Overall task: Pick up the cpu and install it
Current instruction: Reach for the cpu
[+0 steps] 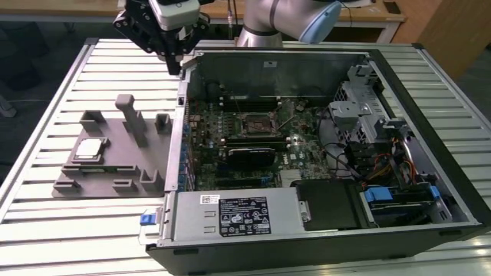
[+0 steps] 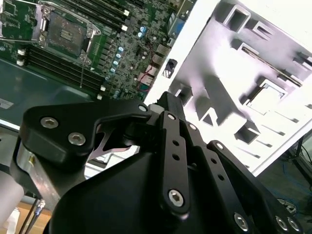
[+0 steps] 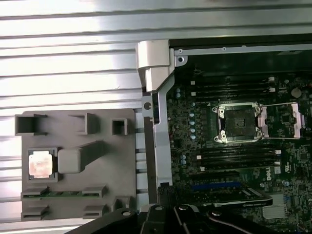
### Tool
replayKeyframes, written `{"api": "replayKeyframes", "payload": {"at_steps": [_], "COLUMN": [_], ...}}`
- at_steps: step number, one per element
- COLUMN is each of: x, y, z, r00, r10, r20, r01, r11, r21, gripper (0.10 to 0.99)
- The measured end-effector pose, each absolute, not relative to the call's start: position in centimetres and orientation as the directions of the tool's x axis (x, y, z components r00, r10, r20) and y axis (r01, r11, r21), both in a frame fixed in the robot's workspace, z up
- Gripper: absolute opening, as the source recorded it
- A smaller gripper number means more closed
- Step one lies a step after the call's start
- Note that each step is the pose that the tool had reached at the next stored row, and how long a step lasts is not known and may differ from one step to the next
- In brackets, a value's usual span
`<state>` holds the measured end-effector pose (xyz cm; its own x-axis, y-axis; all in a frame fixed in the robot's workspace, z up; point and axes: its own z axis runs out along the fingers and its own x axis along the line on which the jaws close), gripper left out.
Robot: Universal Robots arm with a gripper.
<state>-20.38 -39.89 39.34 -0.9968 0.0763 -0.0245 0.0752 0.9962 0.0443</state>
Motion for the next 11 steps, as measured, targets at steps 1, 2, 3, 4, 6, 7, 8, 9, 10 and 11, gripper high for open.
{"api": "replayKeyframes", "payload": {"at_steps": [1,2,3,4,6,7,8,9,10,11], "x": [-20.5,-20.7,-20.8,-20.9,-21.2,-21.3,-21.4,-21.6,-21.7,-21.9], "y": [-39.9,-39.9,-39.9,-39.9,-39.9,-39.9,-39.9,-39.9,-39.9,-39.9], "z": [39.3,39.3,39.3,39.3,39.3,39.3,39.3,39.3,39.3,39.3], "r00": [-0.997,-0.997,-0.997,-0.997,-0.997,-0.997,-0.997,-0.997,-0.997,-0.997], "r10": [0.076,0.076,0.076,0.076,0.076,0.076,0.076,0.076,0.076,0.076], "r20": [-0.024,-0.025,-0.025,-0.025,-0.025,-0.025,-0.025,-0.025,-0.025,-0.025], "r01": [0.075,0.075,0.075,0.075,0.075,0.075,0.075,0.075,0.075,0.075], "r11": [0.996,0.996,0.996,0.996,0.996,0.996,0.996,0.996,0.996,0.996], "r21": [0.044,0.044,0.044,0.044,0.044,0.044,0.044,0.044,0.044,0.044], "gripper": [0.106,0.106,0.106,0.106,0.106,0.106,0.106,0.106,0.106,0.106]}}
